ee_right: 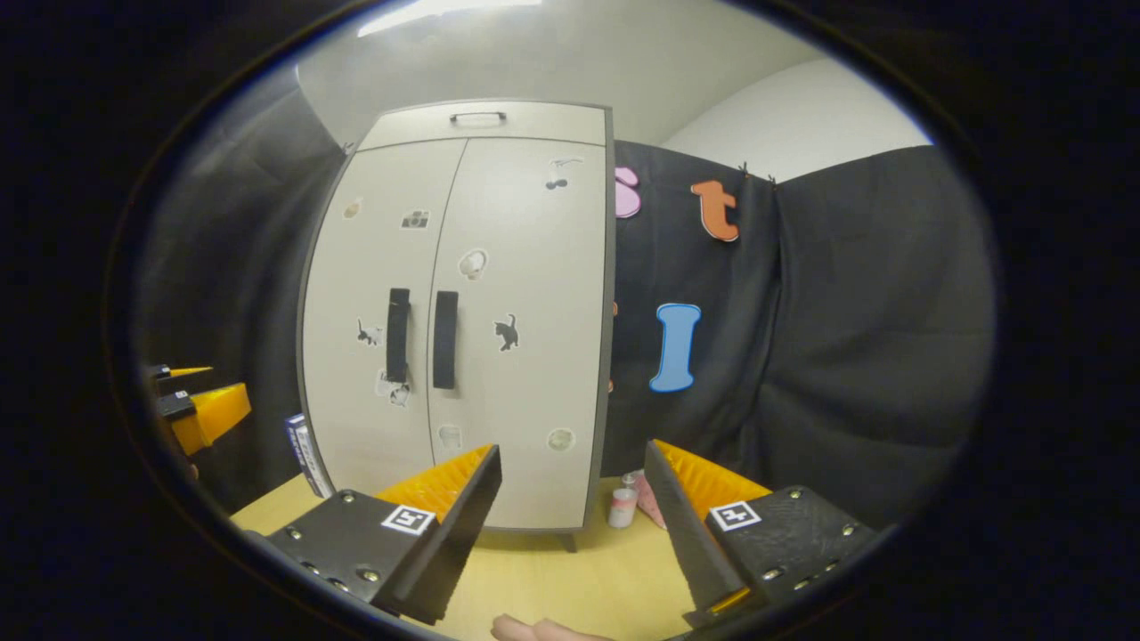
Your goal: Open the right door of the double-door shoe cabinet with the right hand, and open the left door with the left hand.
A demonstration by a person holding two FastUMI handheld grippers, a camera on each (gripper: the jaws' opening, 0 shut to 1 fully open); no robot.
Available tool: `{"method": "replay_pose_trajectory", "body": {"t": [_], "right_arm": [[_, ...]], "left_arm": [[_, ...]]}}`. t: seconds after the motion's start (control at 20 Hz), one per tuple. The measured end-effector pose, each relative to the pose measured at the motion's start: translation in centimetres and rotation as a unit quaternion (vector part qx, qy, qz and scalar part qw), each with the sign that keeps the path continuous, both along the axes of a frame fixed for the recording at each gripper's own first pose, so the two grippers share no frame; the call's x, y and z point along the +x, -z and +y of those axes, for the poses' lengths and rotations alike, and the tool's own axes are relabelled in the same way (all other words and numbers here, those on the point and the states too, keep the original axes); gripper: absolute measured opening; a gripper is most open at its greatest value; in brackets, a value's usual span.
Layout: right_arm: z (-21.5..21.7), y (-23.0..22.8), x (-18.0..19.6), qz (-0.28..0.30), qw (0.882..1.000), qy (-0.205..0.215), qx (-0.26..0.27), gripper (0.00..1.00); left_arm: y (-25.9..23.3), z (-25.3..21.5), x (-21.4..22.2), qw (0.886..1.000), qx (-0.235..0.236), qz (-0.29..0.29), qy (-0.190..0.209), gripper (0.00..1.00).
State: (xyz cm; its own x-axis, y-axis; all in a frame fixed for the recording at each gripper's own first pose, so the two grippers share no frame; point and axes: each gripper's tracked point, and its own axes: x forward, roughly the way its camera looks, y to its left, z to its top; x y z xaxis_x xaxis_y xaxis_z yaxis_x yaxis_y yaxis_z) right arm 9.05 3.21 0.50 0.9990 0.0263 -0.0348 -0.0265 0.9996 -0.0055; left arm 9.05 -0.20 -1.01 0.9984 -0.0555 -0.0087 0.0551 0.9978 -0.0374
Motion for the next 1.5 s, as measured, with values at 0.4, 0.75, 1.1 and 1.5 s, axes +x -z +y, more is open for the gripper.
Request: {"method": "replay_pose_trajectory", "body": {"t": [0.4, 0.75, 1.1, 1.5], "right_arm": [[6.9, -1.3, 8.7, -0.011, 0.998, -0.054, 0.022, 0.96], [13.8, -3.6, 16.6, -0.01, 0.994, -0.103, 0.046, 0.95], [17.3, -3.1, 20.2, 0.007, 0.997, -0.081, 0.012, 0.96], [19.1, -3.4, 21.3, 0.001, 0.994, -0.073, 0.084, 0.32]], "left_arm": [[2.2, 0.0, -0.6, 1.0, -0.019, -0.003, 0.012, 0.98], [4.7, 0.6, -2.2, 0.999, -0.026, 0.004, 0.025, 0.98], [5.6, 3.3, -2.6, 1.0, -0.026, 0.003, 0.01, 0.98], [7.4, 3.6, -2.6, 0.999, -0.023, 0.02, 0.016, 0.98]]}}
